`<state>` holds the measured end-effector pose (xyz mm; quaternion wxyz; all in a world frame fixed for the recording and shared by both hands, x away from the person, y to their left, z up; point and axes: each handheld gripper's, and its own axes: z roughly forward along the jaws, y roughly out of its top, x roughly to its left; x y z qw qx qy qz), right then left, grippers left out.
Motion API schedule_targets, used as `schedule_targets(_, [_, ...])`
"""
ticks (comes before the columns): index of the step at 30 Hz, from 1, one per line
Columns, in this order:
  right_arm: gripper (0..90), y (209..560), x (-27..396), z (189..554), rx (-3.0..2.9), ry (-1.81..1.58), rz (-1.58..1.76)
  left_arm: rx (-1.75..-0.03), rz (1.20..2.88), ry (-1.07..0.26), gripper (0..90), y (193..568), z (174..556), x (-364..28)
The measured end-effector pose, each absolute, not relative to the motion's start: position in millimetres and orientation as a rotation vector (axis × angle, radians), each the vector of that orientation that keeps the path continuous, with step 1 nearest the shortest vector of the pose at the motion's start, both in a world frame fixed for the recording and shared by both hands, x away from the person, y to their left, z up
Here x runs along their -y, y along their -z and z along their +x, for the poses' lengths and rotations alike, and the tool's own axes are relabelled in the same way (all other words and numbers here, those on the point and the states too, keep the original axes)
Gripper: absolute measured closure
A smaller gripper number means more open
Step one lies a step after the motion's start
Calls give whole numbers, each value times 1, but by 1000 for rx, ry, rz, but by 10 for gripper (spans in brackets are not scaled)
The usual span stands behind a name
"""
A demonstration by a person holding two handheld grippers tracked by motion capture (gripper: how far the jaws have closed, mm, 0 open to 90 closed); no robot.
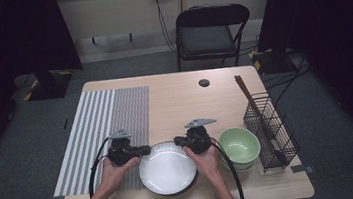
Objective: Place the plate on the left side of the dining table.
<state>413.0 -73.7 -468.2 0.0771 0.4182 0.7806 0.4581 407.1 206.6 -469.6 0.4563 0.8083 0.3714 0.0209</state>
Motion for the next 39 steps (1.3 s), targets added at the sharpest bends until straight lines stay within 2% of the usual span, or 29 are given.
schedule_targets(3, [856, 469, 75, 412, -2332, -1382, 1272, -918, 1962, -34, 870, 468, 409, -210])
schedule_targets(8, [849, 471, 75, 409, -2331, -1398, 1281, -906, 1976, -46, 868, 468, 408, -209])
schedule_targets(9, [845, 472, 76, 408, -2331, -1409, 1287, -908, 1981, -54, 838, 468, 407, -208])
schedule_targets(13, [818, 475, 75, 408, -2352, -1398, 1291, -901, 2006, -59, 819, 470, 407, -205])
schedule_targets(17, [818, 475, 76, 407, -2358, -1396, 1278, -890, 1993, -70, 868, 466, 407, -208])
schedule_targets(20, [811, 475, 76, 407, -2364, -1392, 1276, -883, 2019, -92, 865, 464, 406, -204])
schedule_targets(23, [803, 476, 77, 407, -2372, -1386, 1280, -904, 1983, -45, 869, 466, 408, -206])
schedule_targets(39, [807, 478, 77, 406, -2369, -1418, 1286, -926, 2001, -41, 855, 464, 404, -210])
